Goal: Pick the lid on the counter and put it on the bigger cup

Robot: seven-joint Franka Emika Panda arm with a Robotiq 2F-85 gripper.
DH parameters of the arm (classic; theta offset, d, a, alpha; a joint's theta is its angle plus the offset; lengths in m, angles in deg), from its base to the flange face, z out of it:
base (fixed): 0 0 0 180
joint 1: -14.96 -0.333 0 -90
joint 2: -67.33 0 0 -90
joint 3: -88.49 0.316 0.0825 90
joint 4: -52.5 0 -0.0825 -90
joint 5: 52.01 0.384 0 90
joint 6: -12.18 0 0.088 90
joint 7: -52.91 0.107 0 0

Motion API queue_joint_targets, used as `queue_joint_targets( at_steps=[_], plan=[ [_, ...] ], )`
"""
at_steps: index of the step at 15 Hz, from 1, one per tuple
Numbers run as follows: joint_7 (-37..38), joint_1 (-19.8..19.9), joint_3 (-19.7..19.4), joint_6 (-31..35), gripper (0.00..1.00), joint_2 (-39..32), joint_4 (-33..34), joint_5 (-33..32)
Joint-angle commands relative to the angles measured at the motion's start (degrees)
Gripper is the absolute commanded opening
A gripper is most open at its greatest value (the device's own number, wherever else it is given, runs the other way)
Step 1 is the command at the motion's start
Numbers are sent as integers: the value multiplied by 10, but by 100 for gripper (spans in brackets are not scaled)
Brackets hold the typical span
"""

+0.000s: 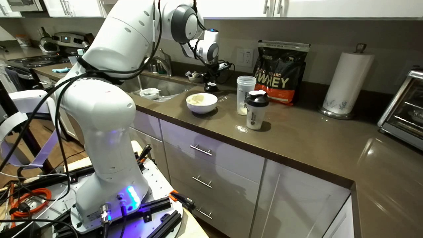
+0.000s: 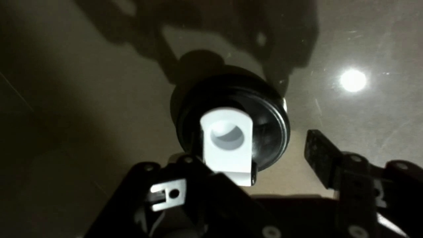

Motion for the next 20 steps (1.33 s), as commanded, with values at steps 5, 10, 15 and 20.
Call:
queue_joint_targets(
  at_steps=[5, 10, 15, 20],
  plan=[
    [-31, 6, 1, -19, 23, -3, 17, -6],
    [-35, 12, -3, -13, 0, 6, -1, -5],
    [-37, 15, -5, -10, 5, 15, -14, -7],
    [-35, 24, -11, -3, 5, 31, -38, -7]
  ],
)
